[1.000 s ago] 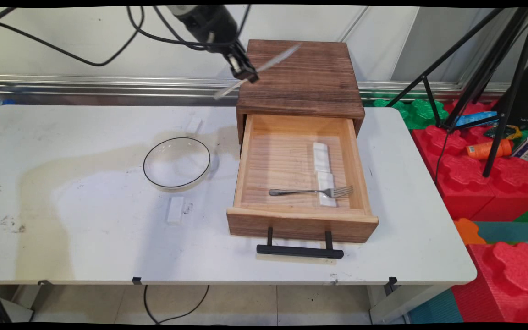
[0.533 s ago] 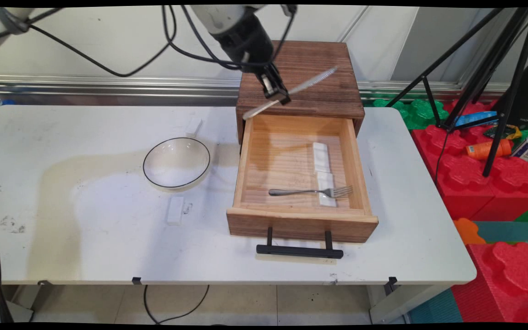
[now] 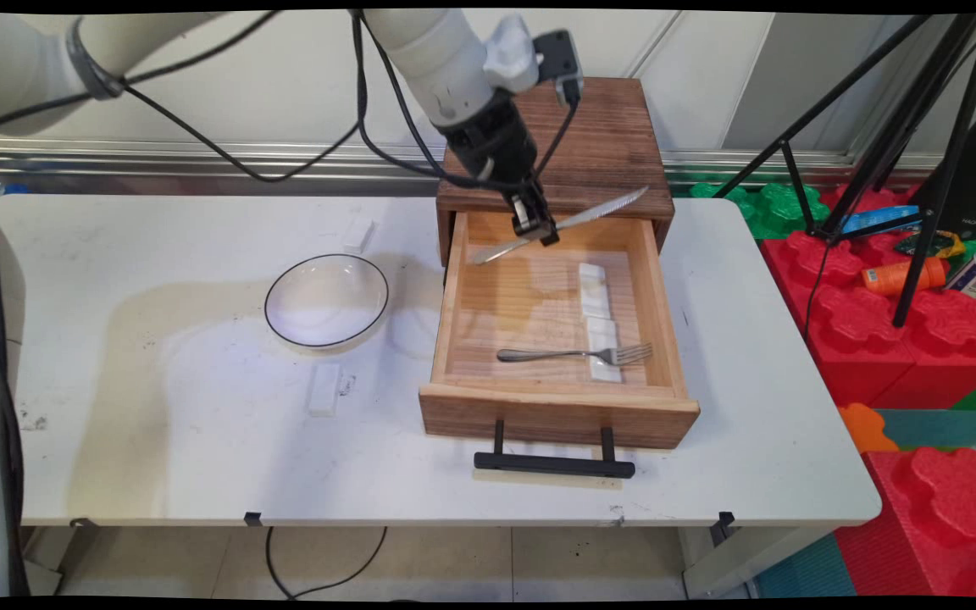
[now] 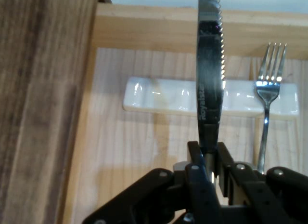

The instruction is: Place the picked object into the drawer

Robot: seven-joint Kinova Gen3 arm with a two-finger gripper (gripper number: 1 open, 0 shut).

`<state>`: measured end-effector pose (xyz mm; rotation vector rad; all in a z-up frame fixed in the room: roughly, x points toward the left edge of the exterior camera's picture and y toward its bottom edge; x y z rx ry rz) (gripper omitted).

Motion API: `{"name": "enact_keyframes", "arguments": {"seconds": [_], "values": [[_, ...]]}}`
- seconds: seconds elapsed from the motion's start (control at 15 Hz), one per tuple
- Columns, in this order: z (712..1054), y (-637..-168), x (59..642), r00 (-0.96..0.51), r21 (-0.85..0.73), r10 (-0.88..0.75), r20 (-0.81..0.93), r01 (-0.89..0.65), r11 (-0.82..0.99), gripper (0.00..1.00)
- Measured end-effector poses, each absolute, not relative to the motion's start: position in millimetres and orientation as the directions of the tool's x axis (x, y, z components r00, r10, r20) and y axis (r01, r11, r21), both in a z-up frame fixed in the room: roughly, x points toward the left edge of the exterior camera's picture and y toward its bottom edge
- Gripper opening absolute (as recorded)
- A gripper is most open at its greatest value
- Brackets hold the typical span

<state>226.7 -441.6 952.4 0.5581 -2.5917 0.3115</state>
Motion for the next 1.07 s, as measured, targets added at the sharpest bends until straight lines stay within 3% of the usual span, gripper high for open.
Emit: {"name": "enact_keyframes", "arguments": {"seconds": [1.07], "values": [[853, -488, 206, -0.866, -0.109, -0.282, 0.413, -0.355, 0.929, 0.0]]}}
